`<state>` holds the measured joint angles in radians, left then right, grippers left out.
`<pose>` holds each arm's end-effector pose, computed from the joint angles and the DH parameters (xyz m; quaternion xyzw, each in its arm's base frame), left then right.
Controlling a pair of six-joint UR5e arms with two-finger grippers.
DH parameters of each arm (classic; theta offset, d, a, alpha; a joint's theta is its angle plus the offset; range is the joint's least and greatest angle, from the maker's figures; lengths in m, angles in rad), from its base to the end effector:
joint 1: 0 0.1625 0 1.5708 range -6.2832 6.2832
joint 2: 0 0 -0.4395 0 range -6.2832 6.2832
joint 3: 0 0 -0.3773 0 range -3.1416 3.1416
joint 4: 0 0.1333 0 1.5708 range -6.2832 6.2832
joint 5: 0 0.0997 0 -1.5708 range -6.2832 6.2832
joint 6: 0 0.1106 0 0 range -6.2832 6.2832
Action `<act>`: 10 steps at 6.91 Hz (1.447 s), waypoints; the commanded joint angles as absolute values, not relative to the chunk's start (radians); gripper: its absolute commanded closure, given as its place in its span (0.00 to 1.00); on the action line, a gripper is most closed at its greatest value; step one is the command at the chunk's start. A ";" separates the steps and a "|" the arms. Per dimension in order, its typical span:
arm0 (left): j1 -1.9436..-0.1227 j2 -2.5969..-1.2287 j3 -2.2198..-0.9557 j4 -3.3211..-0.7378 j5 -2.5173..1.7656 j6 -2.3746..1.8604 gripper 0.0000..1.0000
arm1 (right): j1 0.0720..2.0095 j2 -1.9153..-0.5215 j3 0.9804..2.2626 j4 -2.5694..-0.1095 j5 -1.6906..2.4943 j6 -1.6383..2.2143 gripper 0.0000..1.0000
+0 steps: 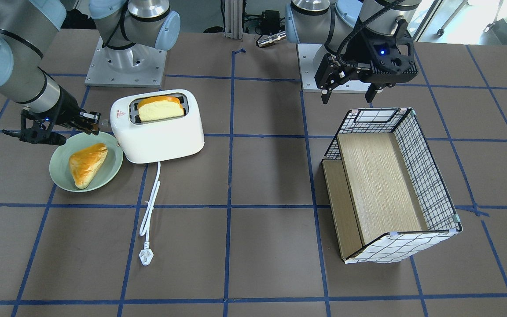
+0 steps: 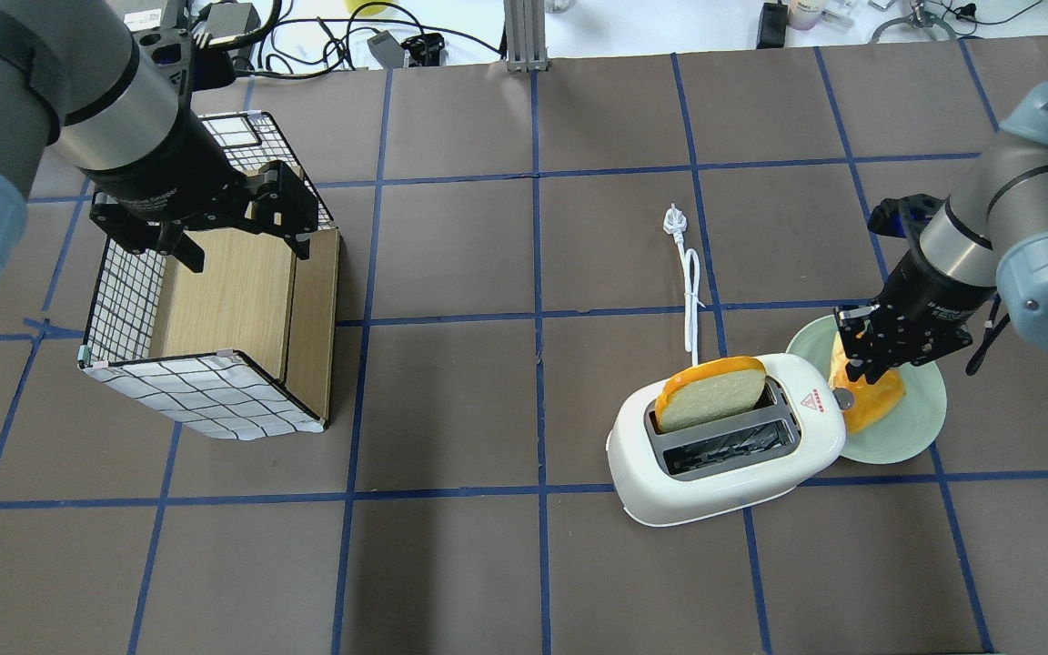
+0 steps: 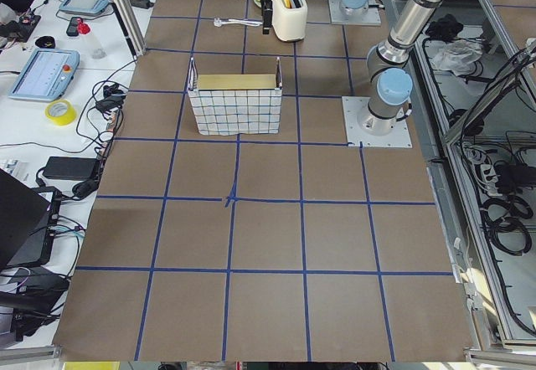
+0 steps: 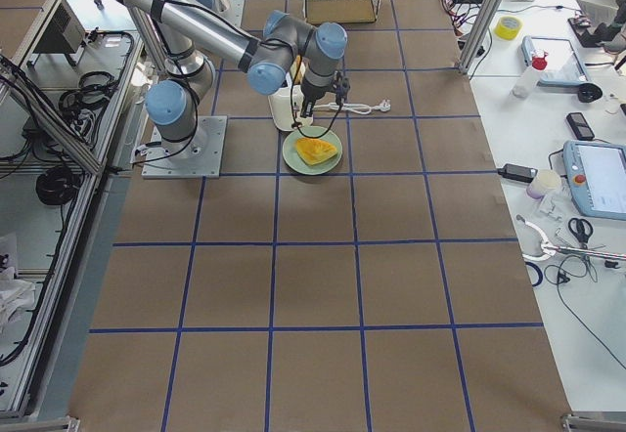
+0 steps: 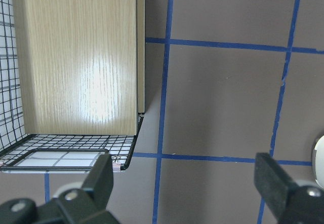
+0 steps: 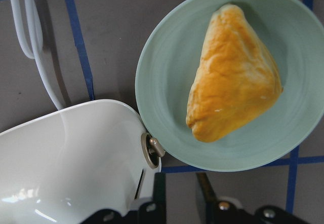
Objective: Press toaster with right arm
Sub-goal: 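Lift the right gripper up and away from the toaster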
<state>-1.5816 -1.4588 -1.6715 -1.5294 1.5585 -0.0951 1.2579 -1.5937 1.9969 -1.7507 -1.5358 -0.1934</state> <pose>-0.1393 -0.4321 0.4983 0.0420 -0.9988 0.0260 0.0075 0.0044 -0.4321 0.3240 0.0613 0.9917 0.1035 0.0447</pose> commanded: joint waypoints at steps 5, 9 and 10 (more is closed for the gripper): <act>-1.582 -1.459 -1.672 -1.529 1.559 -0.095 0.00 | 1.267 -1.709 1.763 -1.586 -1.586 -0.158 0.00; -1.582 -1.459 -1.672 -1.529 1.559 -0.095 0.00 | 1.406 -1.707 1.746 -1.601 -1.583 0.035 0.00; -1.582 -1.459 -1.672 -1.529 1.559 -0.095 0.00 | 1.469 -1.704 1.744 -1.605 -1.583 0.098 0.00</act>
<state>-1.5815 -1.4588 -1.6716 -1.5294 1.5585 -0.0951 1.3922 -1.7075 1.7456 -1.5980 -1.5827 0.0231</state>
